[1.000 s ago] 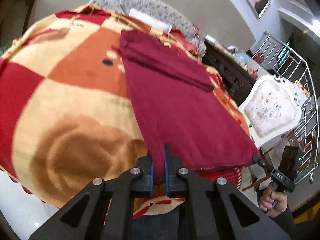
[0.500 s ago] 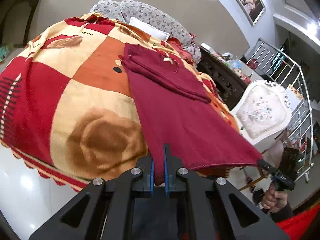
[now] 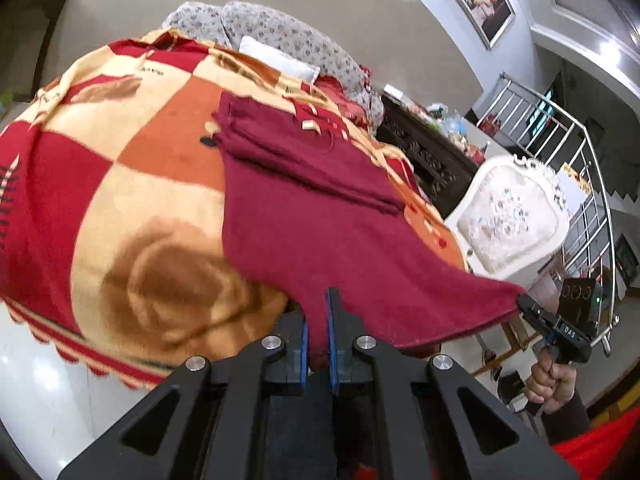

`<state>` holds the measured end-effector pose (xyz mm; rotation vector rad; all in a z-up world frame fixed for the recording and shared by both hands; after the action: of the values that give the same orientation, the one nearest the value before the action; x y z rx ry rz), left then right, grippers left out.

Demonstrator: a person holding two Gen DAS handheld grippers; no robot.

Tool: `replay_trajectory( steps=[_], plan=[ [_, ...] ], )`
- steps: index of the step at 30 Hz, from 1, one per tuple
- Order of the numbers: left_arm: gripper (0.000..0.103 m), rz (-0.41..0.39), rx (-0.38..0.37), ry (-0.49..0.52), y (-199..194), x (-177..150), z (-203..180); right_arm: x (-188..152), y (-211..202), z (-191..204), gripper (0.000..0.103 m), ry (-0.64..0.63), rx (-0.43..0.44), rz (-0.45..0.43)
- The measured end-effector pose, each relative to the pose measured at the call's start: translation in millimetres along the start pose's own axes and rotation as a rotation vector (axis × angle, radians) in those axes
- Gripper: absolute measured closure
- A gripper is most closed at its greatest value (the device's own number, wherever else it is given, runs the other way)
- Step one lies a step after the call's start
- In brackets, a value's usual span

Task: Fold small clothes
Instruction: 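Lift the hem with both grippers and fold it over toward the collar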

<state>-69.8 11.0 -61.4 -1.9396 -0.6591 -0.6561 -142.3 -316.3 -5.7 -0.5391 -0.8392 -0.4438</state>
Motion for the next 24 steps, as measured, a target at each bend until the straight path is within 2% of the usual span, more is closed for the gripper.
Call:
replay_trajectory(
  steps=[6,11,15,18,20,24],
  plan=[
    [0.096,-0.099,-0.001,0.016,11,54,-11,51,13,-12,0.093,-0.052,-0.052,-0.055],
    [0.096,-0.14,-0.002,0.004,39,108,-21,89,35,-36,0.093,-0.077,-0.102,-0.064],
    [0.096,-0.13,0.012,-0.058,77,162,-15,137,59,-69,0.093,-0.057,-0.115,-0.091],
    [0.096,-0.082,0.018,-0.136,117,202,-3,175,88,-107,0.093,-0.013,-0.144,-0.103],
    [0.096,-0.061,0.068,-0.129,152,227,3,193,108,-128,0.093,-0.002,-0.17,-0.088],
    [0.096,-0.059,0.177,-0.092,204,251,15,216,153,-181,0.093,0.054,-0.227,-0.033]
  ],
)
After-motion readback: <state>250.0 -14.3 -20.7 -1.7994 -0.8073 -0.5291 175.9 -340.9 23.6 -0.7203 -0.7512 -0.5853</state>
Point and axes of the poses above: each gripper's, at about its wrist camera, not at the fingertips, and y roughly the way its jaws point, z to its left, x to its top, the point moved 10 cm from there along y, roughly the way its jaws point, and after that the axes turned 14 degrees about x, right-handed, at the moved point
